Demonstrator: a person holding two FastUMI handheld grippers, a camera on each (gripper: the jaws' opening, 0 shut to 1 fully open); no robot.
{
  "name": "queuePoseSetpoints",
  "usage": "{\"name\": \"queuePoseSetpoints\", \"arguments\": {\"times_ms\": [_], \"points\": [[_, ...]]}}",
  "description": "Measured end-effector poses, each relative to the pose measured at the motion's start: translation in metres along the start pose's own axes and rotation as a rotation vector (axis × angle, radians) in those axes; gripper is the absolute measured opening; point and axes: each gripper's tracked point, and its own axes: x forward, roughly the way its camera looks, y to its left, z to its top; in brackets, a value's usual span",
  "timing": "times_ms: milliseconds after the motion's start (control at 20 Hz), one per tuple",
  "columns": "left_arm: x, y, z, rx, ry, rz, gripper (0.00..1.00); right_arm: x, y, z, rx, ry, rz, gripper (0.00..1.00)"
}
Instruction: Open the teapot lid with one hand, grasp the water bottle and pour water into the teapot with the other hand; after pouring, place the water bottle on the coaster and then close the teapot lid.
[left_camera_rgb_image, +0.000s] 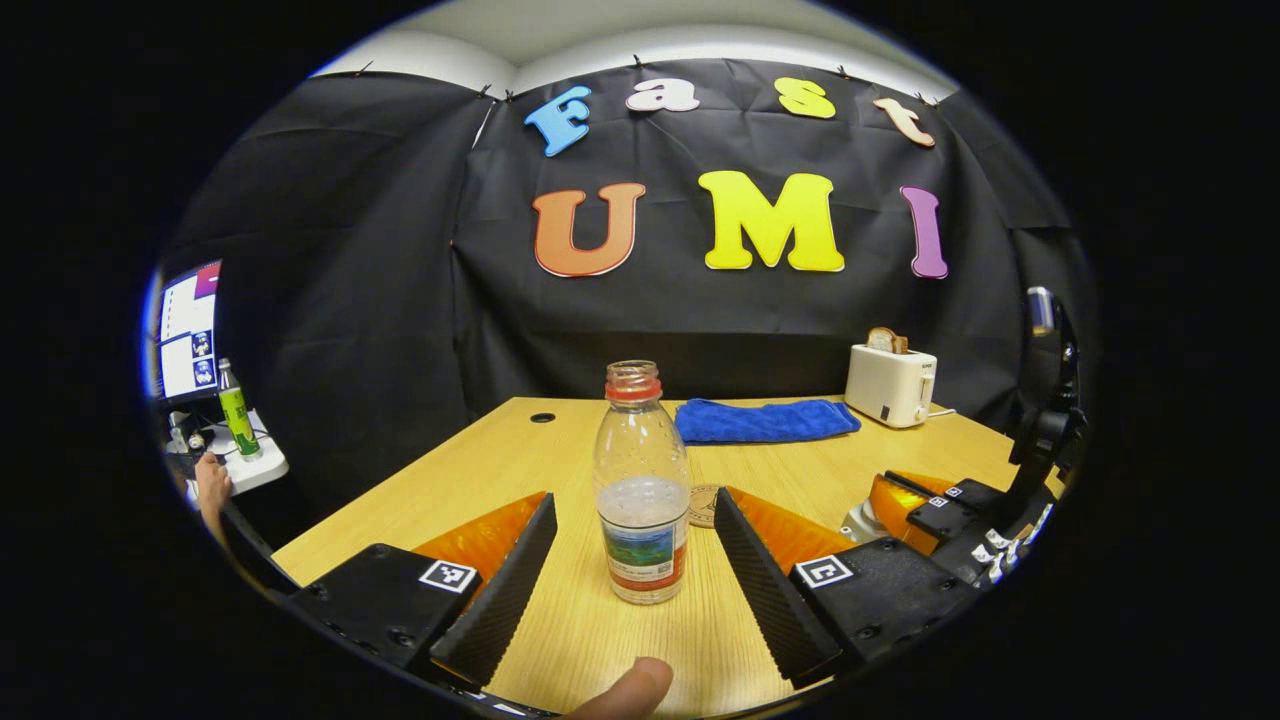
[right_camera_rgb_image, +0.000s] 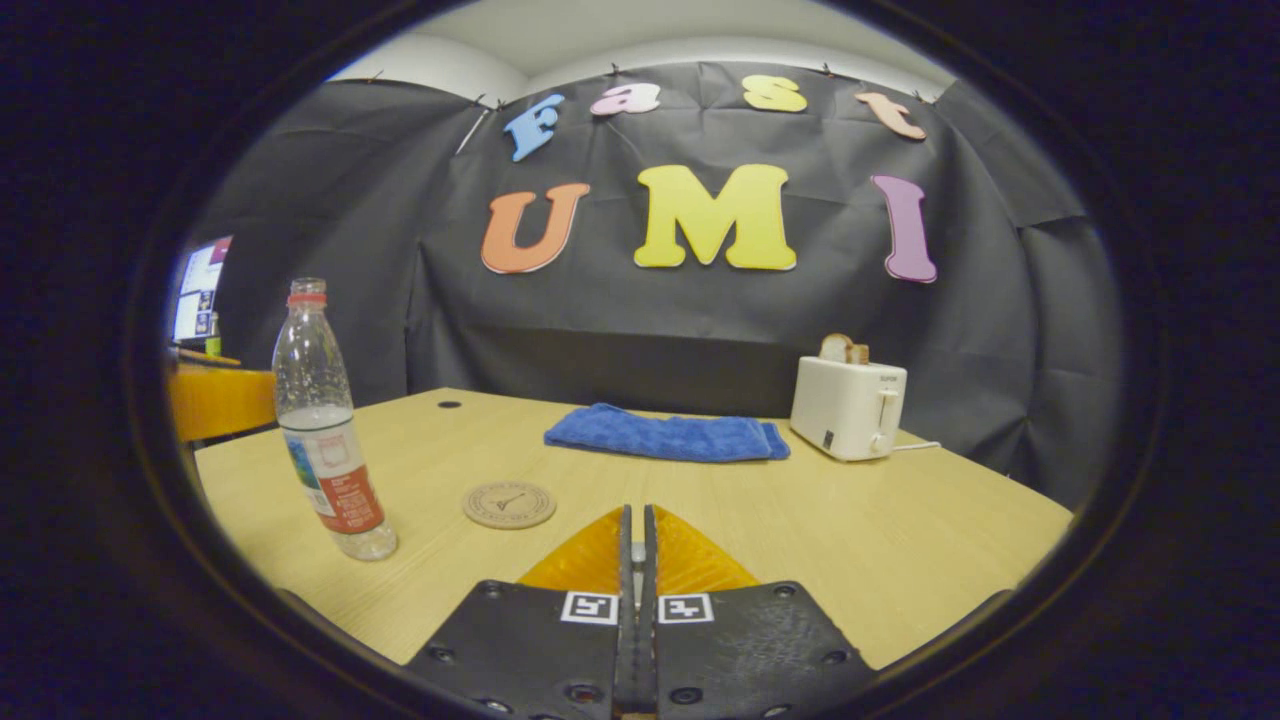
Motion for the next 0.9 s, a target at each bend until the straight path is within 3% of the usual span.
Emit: {"name": "queuePoseSetpoints", "arguments": {"times_ms": [250,450,700,900], "points": [[0.022,-0.004,-0.022,0.02,0.015,-0.006,0.99,-0.023,-0.01,0.026,0.007,-0.072,0.015,0.0],[0.041,0.011,-0.036,0.014,-0.006,0.057,1.0,-0.039,-0.039,0.032,-0.022,-0.104,-0.052,0.0],[0.056,0.004,-0.044,-0.038,-0.076,0.0,0.99,-0.049,-0.061,0.024,0.025,-0.078,-0.062,0.0],[0.063,0.004,-0.037,-0.005,-0.112,-0.01,0.99,-0.052,-0.074,0.019,0.028,-0.068,-0.07,0.0]]}}
